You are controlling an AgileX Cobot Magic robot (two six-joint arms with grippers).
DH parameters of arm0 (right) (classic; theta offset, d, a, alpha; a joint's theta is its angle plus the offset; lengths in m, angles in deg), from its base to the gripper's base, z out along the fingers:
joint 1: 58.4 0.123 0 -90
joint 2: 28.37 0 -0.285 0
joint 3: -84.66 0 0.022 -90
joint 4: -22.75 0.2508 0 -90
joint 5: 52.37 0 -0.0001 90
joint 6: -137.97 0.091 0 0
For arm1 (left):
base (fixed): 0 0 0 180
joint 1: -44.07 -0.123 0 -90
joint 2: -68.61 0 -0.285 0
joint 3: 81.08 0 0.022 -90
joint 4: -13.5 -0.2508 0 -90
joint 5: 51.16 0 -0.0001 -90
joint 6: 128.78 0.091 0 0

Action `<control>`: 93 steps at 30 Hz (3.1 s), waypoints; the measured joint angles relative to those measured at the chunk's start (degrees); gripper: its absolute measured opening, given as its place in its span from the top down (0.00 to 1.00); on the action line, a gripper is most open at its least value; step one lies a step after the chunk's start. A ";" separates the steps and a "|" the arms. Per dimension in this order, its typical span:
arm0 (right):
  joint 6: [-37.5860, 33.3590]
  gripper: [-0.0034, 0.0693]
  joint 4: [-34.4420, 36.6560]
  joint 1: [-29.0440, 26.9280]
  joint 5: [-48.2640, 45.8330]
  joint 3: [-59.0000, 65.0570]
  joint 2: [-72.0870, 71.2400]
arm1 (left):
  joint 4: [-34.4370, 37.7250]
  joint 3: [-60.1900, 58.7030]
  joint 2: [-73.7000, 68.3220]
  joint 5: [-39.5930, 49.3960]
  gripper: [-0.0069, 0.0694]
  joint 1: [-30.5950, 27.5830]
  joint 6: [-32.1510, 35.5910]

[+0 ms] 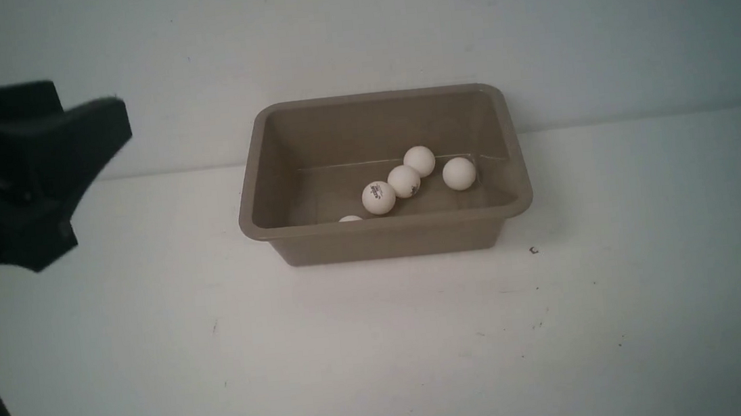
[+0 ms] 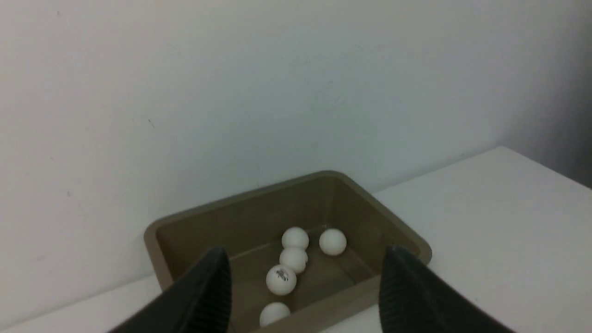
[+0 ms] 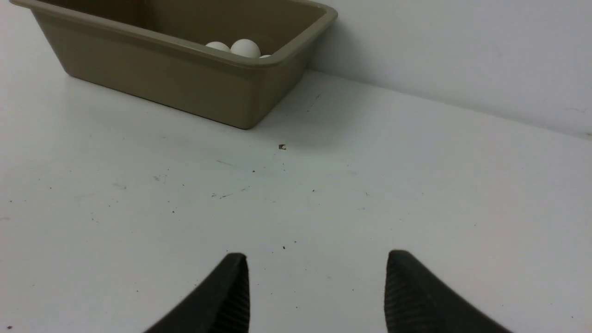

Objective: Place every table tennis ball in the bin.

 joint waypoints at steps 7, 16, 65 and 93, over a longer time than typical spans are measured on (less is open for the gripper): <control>0.00 0.44 0.00 0.00 0.00 0.00 0.00 | -4.95 -6.46 2.81 0.25 0.39 0.00 -1.17; 0.00 0.44 0.00 0.00 0.00 0.00 0.00 | -29.67 -22.86 18.47 -7.03 0.39 -3.70 -26.39; 0.00 0.44 0.00 0.00 0.00 0.00 0.00 | -70.25 -45.24 46.78 -7.15 0.39 -9.13 -67.70; 0.00 0.44 0.00 0.00 0.00 0.00 0.00 | -70.25 -45.20 46.78 -7.12 0.39 -9.13 -67.45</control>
